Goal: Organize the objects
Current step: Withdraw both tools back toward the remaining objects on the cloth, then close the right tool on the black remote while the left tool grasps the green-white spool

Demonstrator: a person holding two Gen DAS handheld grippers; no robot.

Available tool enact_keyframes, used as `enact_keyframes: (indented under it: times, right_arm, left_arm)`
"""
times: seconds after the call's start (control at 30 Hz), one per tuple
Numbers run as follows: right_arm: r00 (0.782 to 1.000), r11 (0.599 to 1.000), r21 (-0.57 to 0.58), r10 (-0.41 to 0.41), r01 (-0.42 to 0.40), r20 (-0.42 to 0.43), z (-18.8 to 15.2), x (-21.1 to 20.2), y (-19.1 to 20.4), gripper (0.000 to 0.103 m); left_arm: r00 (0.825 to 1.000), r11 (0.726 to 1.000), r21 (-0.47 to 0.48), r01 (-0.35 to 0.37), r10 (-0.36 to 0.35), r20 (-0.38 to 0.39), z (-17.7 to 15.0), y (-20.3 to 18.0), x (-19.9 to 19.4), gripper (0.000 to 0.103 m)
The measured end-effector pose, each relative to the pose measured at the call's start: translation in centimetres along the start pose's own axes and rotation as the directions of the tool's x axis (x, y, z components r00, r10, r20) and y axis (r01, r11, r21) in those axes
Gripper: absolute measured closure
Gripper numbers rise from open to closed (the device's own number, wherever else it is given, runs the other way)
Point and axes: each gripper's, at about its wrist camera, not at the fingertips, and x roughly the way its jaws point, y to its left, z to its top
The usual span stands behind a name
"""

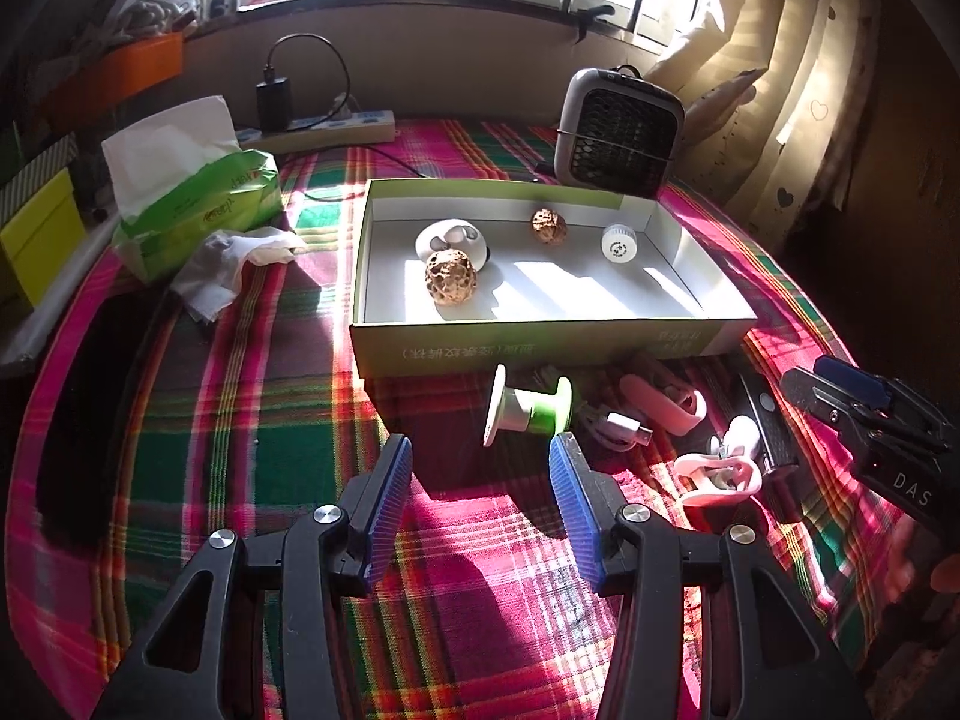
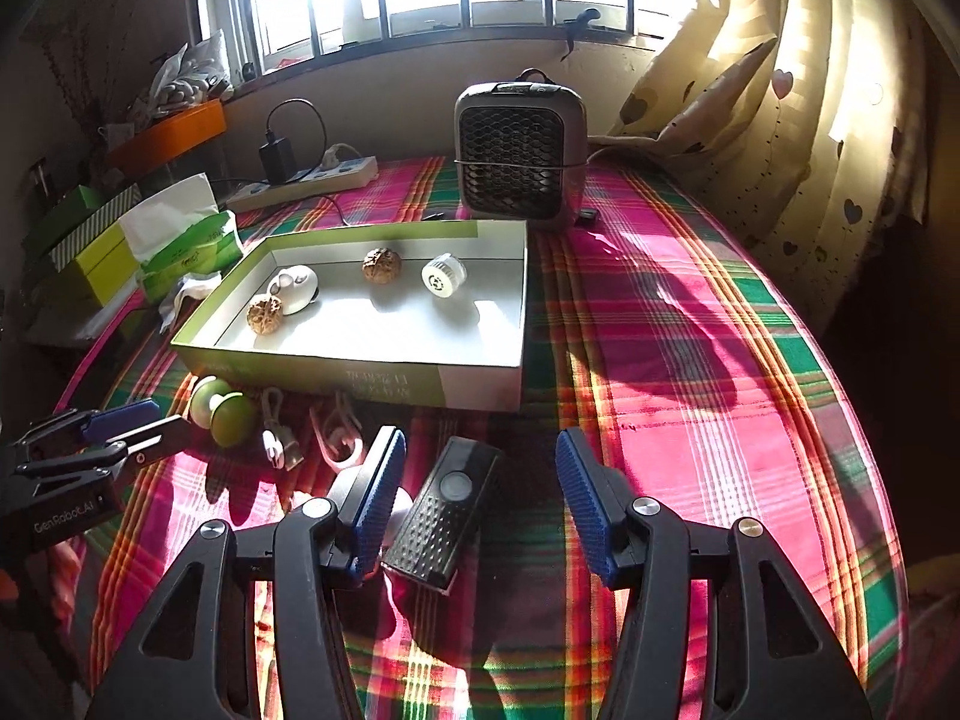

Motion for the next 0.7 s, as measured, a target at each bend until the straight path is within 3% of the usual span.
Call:
enact_keyframes:
  times: [0.7]
  right_arm:
    - [0.997,1.0,0.005,-0.026,0.026,-0.066,-0.6,2.2,0.2,0.046]
  left_arm:
    - [0.999,1.0,-0.007,0.024,-0.024,-0.044,-0.6,0.0,1.6,0.056]
